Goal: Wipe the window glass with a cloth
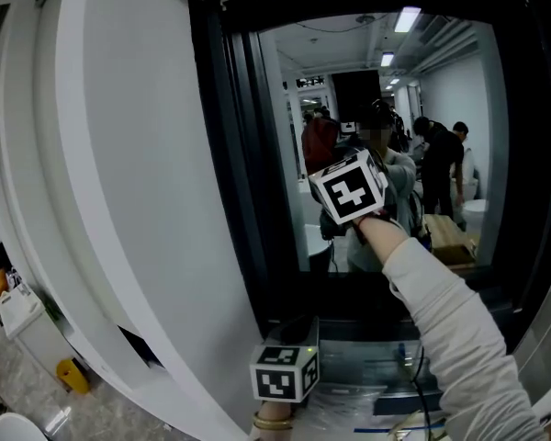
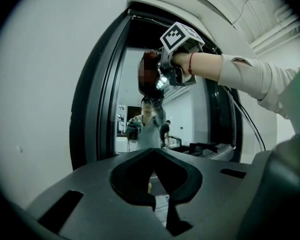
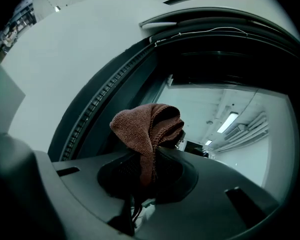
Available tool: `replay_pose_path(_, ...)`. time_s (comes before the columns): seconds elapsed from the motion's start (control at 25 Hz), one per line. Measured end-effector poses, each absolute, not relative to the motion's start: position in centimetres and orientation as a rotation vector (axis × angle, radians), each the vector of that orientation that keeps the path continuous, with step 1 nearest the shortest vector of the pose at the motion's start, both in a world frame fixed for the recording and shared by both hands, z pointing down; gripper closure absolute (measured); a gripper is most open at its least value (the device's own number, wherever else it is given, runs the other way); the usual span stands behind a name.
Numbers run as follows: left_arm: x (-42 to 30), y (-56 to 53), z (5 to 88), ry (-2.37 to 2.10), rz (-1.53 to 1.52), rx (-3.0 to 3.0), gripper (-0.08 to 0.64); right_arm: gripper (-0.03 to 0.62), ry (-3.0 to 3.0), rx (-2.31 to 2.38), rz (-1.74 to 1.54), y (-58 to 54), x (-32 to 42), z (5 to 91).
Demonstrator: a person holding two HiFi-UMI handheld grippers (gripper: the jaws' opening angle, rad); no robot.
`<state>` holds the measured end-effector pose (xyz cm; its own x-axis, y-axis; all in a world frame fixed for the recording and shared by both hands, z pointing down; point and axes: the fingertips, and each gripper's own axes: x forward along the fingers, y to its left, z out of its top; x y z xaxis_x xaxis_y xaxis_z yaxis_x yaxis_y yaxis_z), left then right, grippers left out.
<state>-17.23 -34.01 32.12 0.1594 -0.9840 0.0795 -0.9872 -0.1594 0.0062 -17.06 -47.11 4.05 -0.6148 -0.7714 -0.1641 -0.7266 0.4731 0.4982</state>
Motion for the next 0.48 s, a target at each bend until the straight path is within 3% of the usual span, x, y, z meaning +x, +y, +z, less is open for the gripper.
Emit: replay_pose_path(0.48, -13.3, -35.6, 31.7, -1.904, 0.09, 2.443, 0.555, 0.541, -2.55, 1.438, -0.826, -48.1, -9.2, 4.5)
